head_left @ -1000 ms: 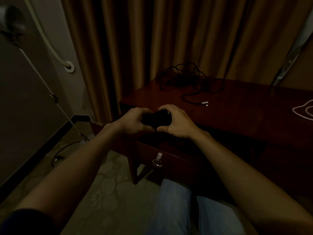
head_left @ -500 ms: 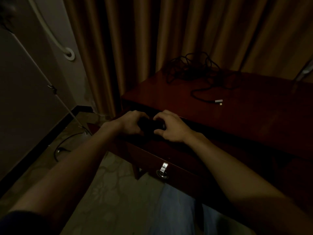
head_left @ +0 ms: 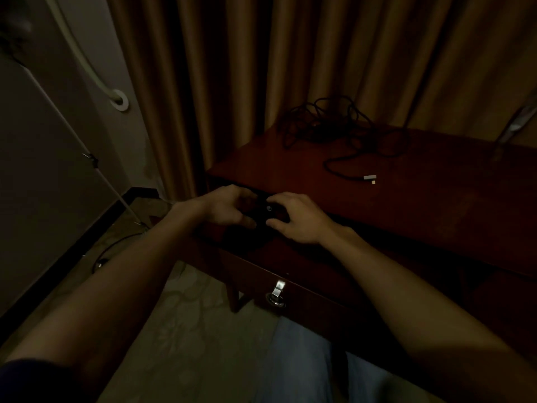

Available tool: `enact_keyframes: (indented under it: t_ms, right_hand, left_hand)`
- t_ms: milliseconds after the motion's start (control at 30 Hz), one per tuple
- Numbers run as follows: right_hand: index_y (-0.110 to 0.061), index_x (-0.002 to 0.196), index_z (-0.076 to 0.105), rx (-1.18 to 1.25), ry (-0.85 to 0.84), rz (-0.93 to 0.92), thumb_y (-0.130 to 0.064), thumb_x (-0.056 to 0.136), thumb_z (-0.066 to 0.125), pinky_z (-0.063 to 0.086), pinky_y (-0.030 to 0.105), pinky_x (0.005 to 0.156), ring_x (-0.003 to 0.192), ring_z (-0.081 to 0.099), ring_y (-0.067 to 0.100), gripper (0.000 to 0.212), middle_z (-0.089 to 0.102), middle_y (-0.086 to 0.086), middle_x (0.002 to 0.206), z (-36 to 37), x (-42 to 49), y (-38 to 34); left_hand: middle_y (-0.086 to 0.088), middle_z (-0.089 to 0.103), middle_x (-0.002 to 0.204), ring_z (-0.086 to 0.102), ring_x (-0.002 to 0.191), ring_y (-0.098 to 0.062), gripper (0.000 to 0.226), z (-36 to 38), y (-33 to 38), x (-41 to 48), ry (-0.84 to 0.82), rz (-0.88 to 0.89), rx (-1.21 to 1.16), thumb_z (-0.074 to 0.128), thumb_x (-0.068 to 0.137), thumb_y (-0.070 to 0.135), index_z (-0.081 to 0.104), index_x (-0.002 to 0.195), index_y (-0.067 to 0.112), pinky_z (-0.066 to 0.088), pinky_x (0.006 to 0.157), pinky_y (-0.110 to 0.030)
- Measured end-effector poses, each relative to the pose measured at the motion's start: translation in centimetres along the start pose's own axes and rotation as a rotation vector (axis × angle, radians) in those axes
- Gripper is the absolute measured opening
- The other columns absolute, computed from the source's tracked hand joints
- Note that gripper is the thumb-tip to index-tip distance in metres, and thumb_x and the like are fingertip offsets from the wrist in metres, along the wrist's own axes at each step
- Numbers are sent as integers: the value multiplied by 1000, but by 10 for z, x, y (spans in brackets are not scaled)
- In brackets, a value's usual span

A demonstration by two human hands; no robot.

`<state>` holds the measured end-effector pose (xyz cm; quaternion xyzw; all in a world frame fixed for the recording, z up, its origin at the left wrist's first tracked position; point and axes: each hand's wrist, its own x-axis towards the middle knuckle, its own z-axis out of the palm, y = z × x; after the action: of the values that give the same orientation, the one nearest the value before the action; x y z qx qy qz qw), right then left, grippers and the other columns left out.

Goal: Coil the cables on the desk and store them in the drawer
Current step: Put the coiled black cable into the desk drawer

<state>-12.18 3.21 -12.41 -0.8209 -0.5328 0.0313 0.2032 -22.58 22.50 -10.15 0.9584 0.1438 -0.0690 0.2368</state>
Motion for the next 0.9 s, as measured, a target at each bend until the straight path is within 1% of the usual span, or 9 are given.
enact_keyframes:
  t_ms: [167,267,367,433,600,667,733,833,900]
  right_hand:
    - [-14,138,60,4,96,-8,-29,98,68,44,26,97,119,60,19,44,63,4,132,-25,-12,6]
    - [-15,140,59,18,152,41,-29,98,67,42,24,96,121,58,19,45,62,3,133,-45,-19,19]
    - [-16,141,58,30,203,110,-29,98,67,39,22,97,125,57,19,46,60,2,136,-63,-27,40]
    - [-15,142,57,28,224,164,-28,99,66,37,22,101,130,53,19,47,58,2,141,-72,-33,57]
    - [-15,145,53,-7,288,326,-26,99,65,33,28,113,139,43,22,49,50,4,149,-83,-34,104]
    - [-15,151,45,-25,275,413,-27,100,64,34,36,117,144,35,26,57,42,6,155,-86,-31,120]
    - [-16,155,40,-42,248,496,-30,100,63,37,46,117,145,32,30,61,39,7,157,-88,-28,136]
    - [-22,145,53,-40,215,569,-40,99,61,38,49,110,140,37,33,50,47,5,149,-88,-23,156]
    - [-29,130,65,-37,239,569,-44,98,61,36,48,103,134,40,30,36,54,1,138,-88,-21,166]
  left_hand:
    - [-1,63,135,63,120,-19,57,-15,30,0,87,75,7,76,93,34,55,145,18,54,102,-37]
    - [-4,63,139,61,126,-20,62,-19,55,11,146,113,14,75,94,34,51,149,16,49,102,-30]
    - [-5,57,147,55,135,-22,63,-16,78,29,186,156,24,74,95,34,50,149,16,45,109,-31]
    - [-5,52,152,50,140,-22,64,-11,91,45,199,190,46,74,94,35,49,151,16,40,112,-30]
    - [-7,51,150,48,140,-24,58,4,123,91,204,285,73,73,95,30,53,147,14,36,109,-26]
    - [-7,51,149,49,138,-24,56,11,133,111,204,308,62,73,95,28,53,146,14,35,108,-25]
    - [-7,50,150,48,139,-23,56,19,141,132,201,321,43,72,96,26,52,147,14,35,108,-24]
    - [-6,46,155,45,143,-23,60,28,151,159,179,323,22,69,98,28,48,152,15,36,113,-28]
    - [-3,49,153,47,141,-22,55,35,153,173,161,338,25,66,98,33,51,150,20,40,117,-38]
